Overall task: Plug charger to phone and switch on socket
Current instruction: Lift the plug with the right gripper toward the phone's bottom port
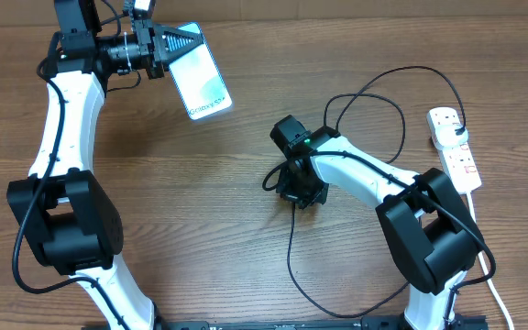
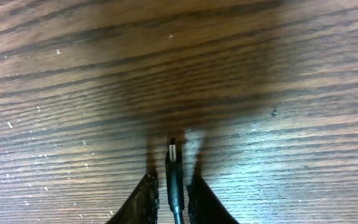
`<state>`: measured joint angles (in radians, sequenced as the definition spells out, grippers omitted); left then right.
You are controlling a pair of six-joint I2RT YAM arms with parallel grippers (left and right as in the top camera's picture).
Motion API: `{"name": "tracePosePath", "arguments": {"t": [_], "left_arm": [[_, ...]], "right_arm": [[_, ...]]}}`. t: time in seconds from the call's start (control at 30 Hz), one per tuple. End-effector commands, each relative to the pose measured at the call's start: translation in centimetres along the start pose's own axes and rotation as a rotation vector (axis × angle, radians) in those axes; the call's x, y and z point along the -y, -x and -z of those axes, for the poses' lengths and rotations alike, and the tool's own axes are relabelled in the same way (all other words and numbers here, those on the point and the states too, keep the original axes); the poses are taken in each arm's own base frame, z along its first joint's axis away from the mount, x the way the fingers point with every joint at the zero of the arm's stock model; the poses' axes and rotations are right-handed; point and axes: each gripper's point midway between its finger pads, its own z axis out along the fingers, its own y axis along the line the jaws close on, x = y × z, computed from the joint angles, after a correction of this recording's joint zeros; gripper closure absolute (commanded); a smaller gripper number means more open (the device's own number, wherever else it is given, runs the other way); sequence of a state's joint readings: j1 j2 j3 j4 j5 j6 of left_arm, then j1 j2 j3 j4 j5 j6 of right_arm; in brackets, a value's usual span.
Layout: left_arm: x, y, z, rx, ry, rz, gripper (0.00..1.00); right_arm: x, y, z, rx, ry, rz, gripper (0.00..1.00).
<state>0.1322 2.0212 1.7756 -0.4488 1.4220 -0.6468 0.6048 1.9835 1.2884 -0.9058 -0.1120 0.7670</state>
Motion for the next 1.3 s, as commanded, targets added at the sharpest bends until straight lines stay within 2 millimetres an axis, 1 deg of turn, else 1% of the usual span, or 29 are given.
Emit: {"name": "tracePosePath", "arguments": {"t": [0.0, 0.2, 0.33, 0.43, 0.5, 0.57, 0.6, 0.63, 0.67, 0.7, 0.73, 0.77, 0.83, 0.9, 1.0, 1.17, 1.27], "left_arm": [[2.9, -0.5, 0.1, -0.023, -0.039, -0.069, 0.96], [2.9, -0.5, 0.1, -0.023, -0.039, -0.069, 0.96], [2.9, -0.5, 0.1, -0.023, -0.039, -0.069, 0.96], [2.9, -0.5, 0.1, -0.023, -0.039, -0.069, 0.96], [2.9, -0.5, 0.1, -0.022, -0.038, -0.07, 0.96], [2.8, -0.5, 0.1, -0.022, -0.038, -0.069, 0.96], [2.9, -0.5, 0.1, -0.023, -0.039, -0.069, 0.96], [2.9, -0.5, 0.1, -0.022, -0.039, -0.07, 0.96], [2.9, -0.5, 0.1, -0.022, -0.039, -0.072, 0.96], [2.9, -0.5, 0.1, -0.022, -0.039, -0.073, 0.96], [2.9, -0.4, 0.1, -0.021, -0.039, -0.074, 0.96], [2.9, -0.4, 0.1, -0.021, -0.038, -0.078, 0.96], [2.9, -0.3, 0.2, -0.018, -0.038, -0.082, 0.96], [2.9, -0.3, 0.2, -0.017, -0.038, -0.084, 0.96], [2.9, -0.3, 0.2, -0.018, -0.04, -0.088, 0.96], [3.2, -0.1, 0.2, -0.016, -0.043, -0.122, 0.96], [3.3, 0.0, 0.2, -0.014, -0.043, -0.133, 0.96]], "right_arm": [[0.2, -0.3, -0.9, -0.007, -0.024, 0.008, 0.86], [0.2, -0.3, -0.9, -0.006, -0.024, 0.008, 0.96], [0.1, -0.2, -0.9, -0.006, -0.015, 0.012, 0.96], [-0.9, -0.3, -0.6, -0.028, 0.036, 0.062, 0.96], [-2.1, -0.6, -0.2, -0.063, 0.104, 0.104, 0.96], [-4.7, -1.4, 0.8, -0.126, 0.264, 0.219, 0.96], [-6.2, -2.1, 1.7, -0.162, 0.373, 0.293, 0.96], [-7.0, -2.5, 2.2, -0.179, 0.429, 0.329, 0.96], [-9.1, -3.6, 4.1, -0.224, 0.61, 0.445, 0.96], [-10.3, -4.4, 5.7, -0.252, 0.744, 0.526, 0.96], [-11.3, -5.3, 7.9, -0.28, 0.909, 0.621, 0.96], [-11.7, -6.2, 10.0, -0.296, 1.061, 0.714, 0.96], [-11.7, -7.0, 12.7, -0.294, 1.251, 0.817, 0.96], [-11.4, -7.0, 13.7, -0.273, 1.328, 0.858, 0.96], [-11.3, -6.9, 14.4, -0.246, 1.381, 0.894, 0.96], [-11.8, -6.9, 16.5, -0.157, 1.532, 1.023, 0.96], [-12.3, -6.4, 16.8, -0.133, 1.538, 1.051, 0.96]]}}
